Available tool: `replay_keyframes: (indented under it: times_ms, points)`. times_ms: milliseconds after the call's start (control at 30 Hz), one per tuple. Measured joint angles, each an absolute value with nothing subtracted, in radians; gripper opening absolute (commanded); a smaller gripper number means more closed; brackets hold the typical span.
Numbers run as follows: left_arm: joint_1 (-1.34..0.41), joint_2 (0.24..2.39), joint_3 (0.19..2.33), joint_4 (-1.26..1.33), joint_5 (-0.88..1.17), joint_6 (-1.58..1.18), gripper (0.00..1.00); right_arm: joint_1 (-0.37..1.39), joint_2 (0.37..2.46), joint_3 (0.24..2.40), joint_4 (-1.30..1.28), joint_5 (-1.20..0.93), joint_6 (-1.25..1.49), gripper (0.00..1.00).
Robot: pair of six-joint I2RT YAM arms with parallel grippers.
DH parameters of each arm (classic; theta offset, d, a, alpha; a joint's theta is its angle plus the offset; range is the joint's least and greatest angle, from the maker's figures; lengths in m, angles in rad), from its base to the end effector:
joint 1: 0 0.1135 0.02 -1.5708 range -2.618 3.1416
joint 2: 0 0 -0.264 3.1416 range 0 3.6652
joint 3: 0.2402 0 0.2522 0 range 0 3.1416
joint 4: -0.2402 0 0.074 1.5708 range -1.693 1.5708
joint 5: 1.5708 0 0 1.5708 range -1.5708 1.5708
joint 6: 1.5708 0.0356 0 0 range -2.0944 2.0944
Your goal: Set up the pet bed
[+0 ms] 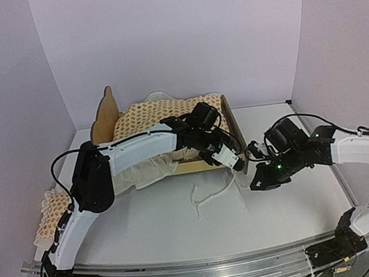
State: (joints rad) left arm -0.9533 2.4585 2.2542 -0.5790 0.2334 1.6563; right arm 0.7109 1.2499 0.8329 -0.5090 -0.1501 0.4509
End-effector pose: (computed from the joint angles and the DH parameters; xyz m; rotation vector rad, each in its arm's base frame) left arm 0.3139 -0.4563 0.2125 2.2739 0.5021 0.0767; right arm 0.1864 0.1676 0.2324 -0.4031 2.5783 0.6422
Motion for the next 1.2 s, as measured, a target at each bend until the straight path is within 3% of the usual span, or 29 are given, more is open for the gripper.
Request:
replay_keyframes:
  times_ms: [100,233,300,700,1000,1200]
  points:
    - [-0.952,2.476,2.264,-0.6,0.233,1.662,0.41,0.709,1.265,0.84,-0.507,-0.157,0.448,0.0]
    - [-0.954,2.495,2.28,-0.587,0.252,1.654,0.1,0.707,1.28,0.847,-0.499,-0.164,0.445,0.0]
    - [-0.954,2.496,2.288,-0.582,0.263,1.647,0.01,0.707,1.282,0.847,-0.496,-0.165,0.445,0.0]
    - [-0.931,2.465,2.226,-0.574,0.355,1.594,0.0,0.661,1.31,0.887,-0.489,-0.141,0.447,0.0]
    - [-0.882,2.35,2.136,-0.606,0.449,1.486,0.0,0.565,1.451,1.062,-0.411,-0.08,0.445,0.0]
    - [-0.861,2.283,2.131,-0.611,0.49,1.439,0.0,0.55,1.607,1.121,-0.299,-0.155,0.412,0.0]
